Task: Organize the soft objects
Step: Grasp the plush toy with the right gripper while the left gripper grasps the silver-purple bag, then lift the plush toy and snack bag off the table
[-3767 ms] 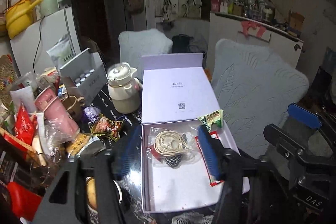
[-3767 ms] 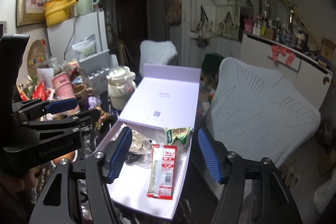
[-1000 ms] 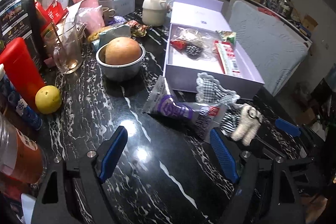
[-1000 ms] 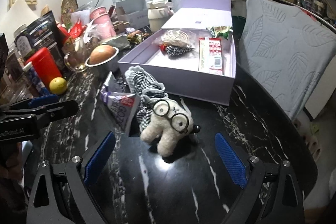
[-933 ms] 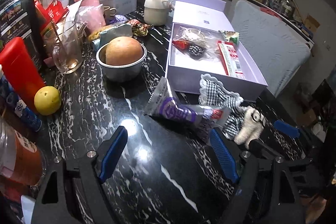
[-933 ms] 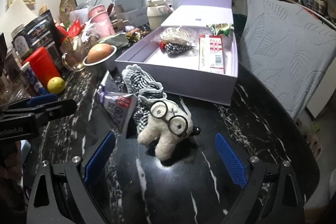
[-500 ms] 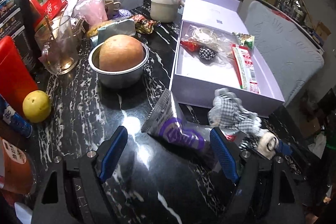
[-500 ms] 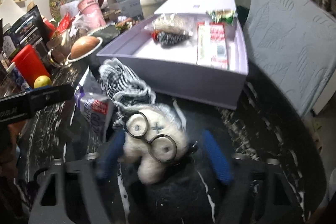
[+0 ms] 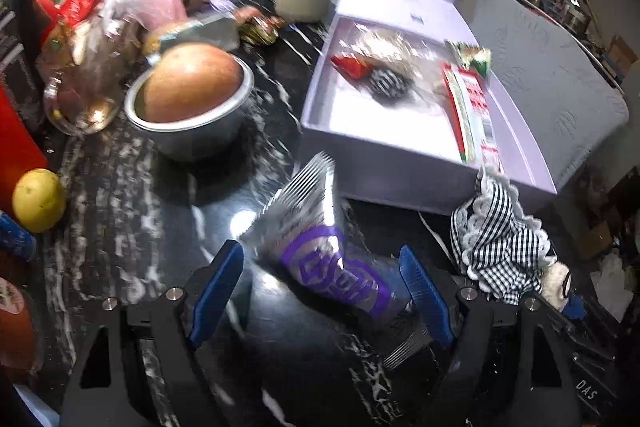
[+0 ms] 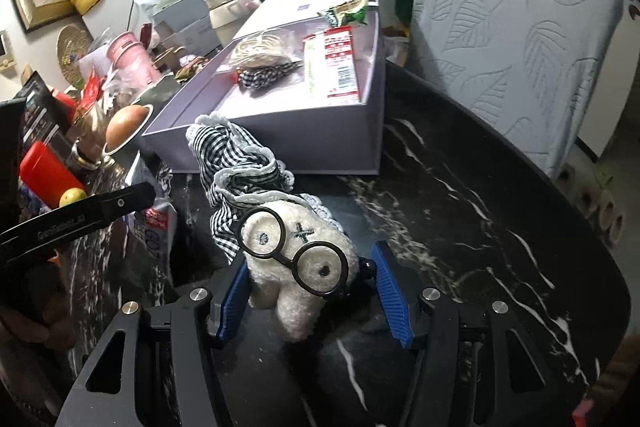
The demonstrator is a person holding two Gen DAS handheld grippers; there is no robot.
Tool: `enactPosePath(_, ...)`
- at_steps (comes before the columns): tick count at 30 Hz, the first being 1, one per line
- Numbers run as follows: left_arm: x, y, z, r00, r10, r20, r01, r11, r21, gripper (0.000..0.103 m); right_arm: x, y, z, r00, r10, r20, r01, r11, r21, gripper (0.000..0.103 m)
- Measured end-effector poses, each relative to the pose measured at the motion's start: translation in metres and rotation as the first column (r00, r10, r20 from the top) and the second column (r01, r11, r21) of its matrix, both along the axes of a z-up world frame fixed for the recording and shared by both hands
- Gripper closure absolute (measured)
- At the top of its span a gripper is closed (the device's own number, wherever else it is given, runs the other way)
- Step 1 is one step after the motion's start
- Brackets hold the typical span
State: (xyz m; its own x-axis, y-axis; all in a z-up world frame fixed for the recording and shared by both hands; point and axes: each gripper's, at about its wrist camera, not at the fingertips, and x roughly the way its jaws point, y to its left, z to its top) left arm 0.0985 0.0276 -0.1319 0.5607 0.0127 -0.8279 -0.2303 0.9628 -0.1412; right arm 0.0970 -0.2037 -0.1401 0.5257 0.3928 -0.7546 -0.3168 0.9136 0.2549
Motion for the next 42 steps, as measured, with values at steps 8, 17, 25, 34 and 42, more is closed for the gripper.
enactPosePath(8,-0.007,-0.023,-0.017,0.996,-0.086,-0.039,0.086,0.996,-0.013,0.033,-0.009,-0.017,0.005,0.999,-0.047,0.005,0.047,0.999,-0.004,0.045)
enactPosePath(17,-0.036,-0.049,-0.009,0.982,-0.191,0.014,0.19,0.981,0.035,0.06,-0.029,-0.026,0.007,0.998,-0.06,0.008,0.06,0.998,-0.009,0.045)
enactPosePath(25,-0.067,-0.064,-0.002,0.965,-0.264,0.014,0.263,0.964,0.046,0.06,-0.054,-0.03,0.009,0.999,-0.051,0.007,0.051,0.998,-0.033,0.045)
enactPosePath(34,-0.091,-0.072,0.001,0.95,-0.312,0.001,0.312,0.95,0.007,0.06,-0.083,-0.033,0.006,1.0,-0.018,-0.02,0.017,0.999,-0.051,0.045)
enactPosePath(42,-0.091,-0.077,-0.007,0.945,-0.323,-0.051,0.322,0.946,-0.016,0.06,-0.091,-0.026,0.003,0.999,0.025,-0.044,-0.026,0.999,-0.032,0.042)
